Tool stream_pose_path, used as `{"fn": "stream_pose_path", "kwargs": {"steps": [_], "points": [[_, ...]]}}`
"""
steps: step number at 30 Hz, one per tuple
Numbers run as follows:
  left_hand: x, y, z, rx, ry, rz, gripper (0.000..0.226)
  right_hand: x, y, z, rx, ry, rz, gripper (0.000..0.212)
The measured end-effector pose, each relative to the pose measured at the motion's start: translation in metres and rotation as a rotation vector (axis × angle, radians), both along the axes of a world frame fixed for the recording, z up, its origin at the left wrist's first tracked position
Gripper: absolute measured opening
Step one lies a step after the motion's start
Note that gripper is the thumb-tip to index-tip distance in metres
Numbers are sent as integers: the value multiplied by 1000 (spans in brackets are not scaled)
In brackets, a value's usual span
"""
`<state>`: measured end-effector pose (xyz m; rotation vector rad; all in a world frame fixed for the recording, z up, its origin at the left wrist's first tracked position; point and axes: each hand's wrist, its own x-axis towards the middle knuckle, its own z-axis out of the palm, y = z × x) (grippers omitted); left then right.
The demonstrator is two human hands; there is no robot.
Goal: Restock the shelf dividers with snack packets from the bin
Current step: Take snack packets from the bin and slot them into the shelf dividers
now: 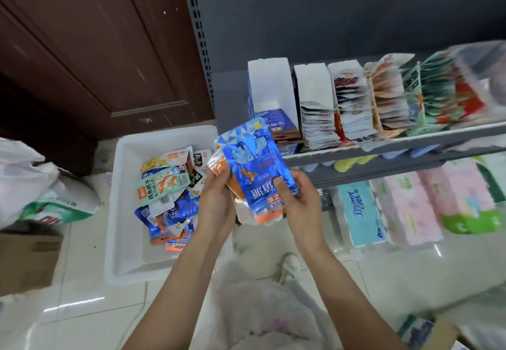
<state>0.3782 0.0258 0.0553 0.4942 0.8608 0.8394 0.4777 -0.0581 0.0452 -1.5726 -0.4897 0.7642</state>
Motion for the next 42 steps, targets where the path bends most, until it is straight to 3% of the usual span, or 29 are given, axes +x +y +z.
{"fn": "stream_pose_path", "kwargs": {"steps": [11, 14, 19, 24, 26, 30, 32, 34, 36, 37, 40, 42], "points": [[56, -30, 29, 129, 324, 216, 14, 138, -38, 36, 87, -10, -64, 13], [54, -24, 34, 161, 424, 244, 16, 161, -15, 50, 109, -115, -82, 20], [48, -4, 35, 201, 487, 249, 7, 169, 57, 63, 36, -605, 139, 8], [42, 16, 31, 195, 511, 227, 8, 146, 126, 42, -229, -1370, 465, 21], [41, 22, 31, 184, 503, 216, 6, 131, 141, 35, -314, -1528, 638, 21], [41, 29, 29, 210, 491, 198, 16, 121, 143, 19, -407, -1429, 899, 30], [43, 32, 28, 217, 474, 194, 19, 124, 133, 16, -403, -1228, 941, 35], [48, 35, 28, 201, 435, 197, 15, 125, 117, 22, -235, -951, 837, 32], [55, 38, 32, 158, 369, 201, 17, 121, 92, 33, -25, -825, 663, 30], [59, 40, 34, 136, 341, 196, 21, 120, 79, 37, 53, -891, 621, 40], [72, 45, 39, 157, 381, 144, 22, 121, 51, 34, 110, -1366, 680, 79], [82, 47, 40, 224, 449, 91, 23, 127, 43, 28, 117, -1522, 722, 77]]}}
